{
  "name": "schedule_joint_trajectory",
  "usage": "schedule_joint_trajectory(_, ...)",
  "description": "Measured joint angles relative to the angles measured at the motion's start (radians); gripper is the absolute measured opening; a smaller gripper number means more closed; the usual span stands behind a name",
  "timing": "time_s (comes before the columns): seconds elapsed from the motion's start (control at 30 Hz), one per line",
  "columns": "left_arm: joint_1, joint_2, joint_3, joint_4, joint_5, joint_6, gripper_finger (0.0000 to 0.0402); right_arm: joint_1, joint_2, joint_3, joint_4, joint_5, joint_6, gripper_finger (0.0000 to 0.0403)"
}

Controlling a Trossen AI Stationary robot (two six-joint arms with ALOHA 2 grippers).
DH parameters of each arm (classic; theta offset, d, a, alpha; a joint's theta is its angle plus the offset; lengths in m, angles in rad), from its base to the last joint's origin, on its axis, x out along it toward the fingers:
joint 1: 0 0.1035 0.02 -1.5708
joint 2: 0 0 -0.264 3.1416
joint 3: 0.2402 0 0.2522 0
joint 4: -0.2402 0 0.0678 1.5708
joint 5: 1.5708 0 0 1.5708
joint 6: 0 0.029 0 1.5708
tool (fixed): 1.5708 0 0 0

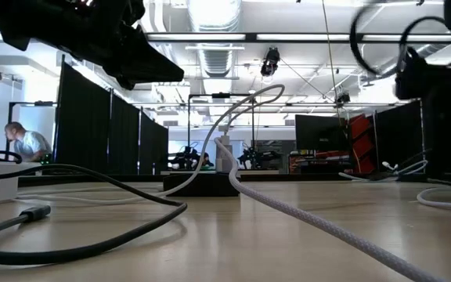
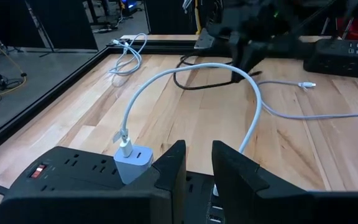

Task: Insert USB
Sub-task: Insert the black charger cable into the bottom black outlet extension

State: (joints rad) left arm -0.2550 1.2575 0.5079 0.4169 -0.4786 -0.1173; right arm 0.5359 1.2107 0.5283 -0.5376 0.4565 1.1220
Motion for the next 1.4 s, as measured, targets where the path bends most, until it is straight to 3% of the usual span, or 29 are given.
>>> schedule_joint_trajectory(0.13, 0.000, 0.000, 0.000, 0.001, 0.000, 0.000, 0.0066, 0.001, -0.056, 0.001, 0.195, 0.100, -0.207, 0.0001)
schedule_joint_trajectory(0.27, 0.000, 0.000, 0.000, 0.000, 0.003, -0.024, 0.0066, 0.015, -0.079, 0.002, 0.385, 0.283, -0.404, 0.0001)
schedule_joint_trajectory(0.4, 0.002, 0.017, 0.000, 0.038, 0.091, -0.051, 0.0066, 0.049, -0.074, 0.002, 0.578, 0.385, -0.590, 0.0000)
schedule_joint_trajectory(0.5, 0.002, 0.093, 0.000, 0.225, 0.190, -0.003, 0.0066, 0.084, -0.065, 0.002, 0.744, 0.372, -0.734, 0.0000)
schedule_joint_trajectory(0.63, 0.002, 0.275, 0.024, 0.539, 0.333, 0.086, 0.0066, 0.134, -0.042, 0.001, 0.970, 0.272, -0.958, 0.0001)
schedule_joint_trajectory(0.73, 0.005, 0.397, 0.109, 0.601, 0.432, 0.132, 0.0066, 0.162, -0.016, 0.001, 1.104, 0.207, -1.110, 0.0001)
schedule_joint_trajectory(0.93, 0.007, 0.584, 0.358, 0.516, 0.575, 0.187, 0.0069, 0.178, 0.026, 0.001, 1.207, 0.195, -1.262, 0.0001)
schedule_joint_trajectory(1.13, 0.019, 0.720, 0.571, 0.323, 0.581, 0.232, 0.0089, 0.180, 0.022, -0.004, 1.200, 0.179, -1.288, 0.0001)
schedule_joint_trajectory(1.4, 0.024, 0.716, 0.706, -0.074, 0.595, 0.240, 0.0121, 0.186, 0.008, -0.005, 0.942, 0.005, -1.032, 0.0000)
